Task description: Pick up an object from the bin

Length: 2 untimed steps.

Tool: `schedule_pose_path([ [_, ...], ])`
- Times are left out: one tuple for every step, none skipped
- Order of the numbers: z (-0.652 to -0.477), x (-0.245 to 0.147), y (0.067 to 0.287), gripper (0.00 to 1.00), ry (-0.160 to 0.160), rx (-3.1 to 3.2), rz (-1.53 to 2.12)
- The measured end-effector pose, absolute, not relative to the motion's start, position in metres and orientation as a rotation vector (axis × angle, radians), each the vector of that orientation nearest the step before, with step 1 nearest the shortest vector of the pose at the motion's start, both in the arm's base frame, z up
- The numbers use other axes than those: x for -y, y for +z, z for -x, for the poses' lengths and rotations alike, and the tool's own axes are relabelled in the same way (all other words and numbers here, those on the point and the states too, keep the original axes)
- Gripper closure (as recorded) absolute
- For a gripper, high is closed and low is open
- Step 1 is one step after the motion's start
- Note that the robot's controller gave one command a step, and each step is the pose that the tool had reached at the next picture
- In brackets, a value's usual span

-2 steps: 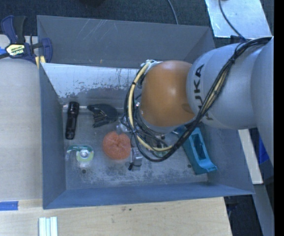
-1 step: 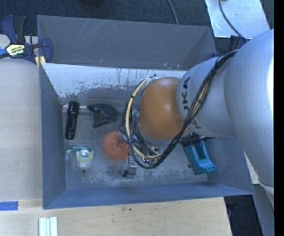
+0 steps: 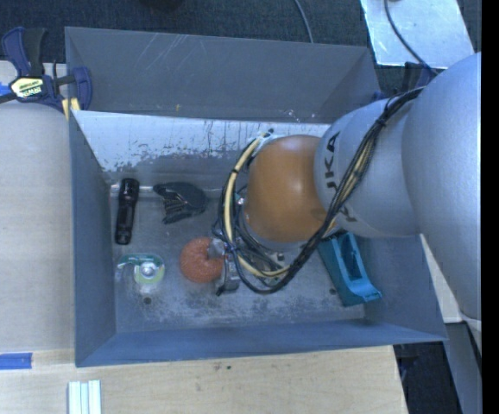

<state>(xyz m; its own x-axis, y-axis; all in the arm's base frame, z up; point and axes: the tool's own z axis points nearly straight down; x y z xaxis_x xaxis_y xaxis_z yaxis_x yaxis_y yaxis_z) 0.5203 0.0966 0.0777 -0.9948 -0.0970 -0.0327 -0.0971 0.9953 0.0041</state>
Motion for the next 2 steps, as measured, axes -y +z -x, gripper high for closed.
schedule_pose_path([
  [-0.5203,-0.0966,0.0778,1.00,0.009,-3.105,0.151],
  [-0.5195,-0.0955,0.0800,1.00,0.010,-3.105,0.152],
])
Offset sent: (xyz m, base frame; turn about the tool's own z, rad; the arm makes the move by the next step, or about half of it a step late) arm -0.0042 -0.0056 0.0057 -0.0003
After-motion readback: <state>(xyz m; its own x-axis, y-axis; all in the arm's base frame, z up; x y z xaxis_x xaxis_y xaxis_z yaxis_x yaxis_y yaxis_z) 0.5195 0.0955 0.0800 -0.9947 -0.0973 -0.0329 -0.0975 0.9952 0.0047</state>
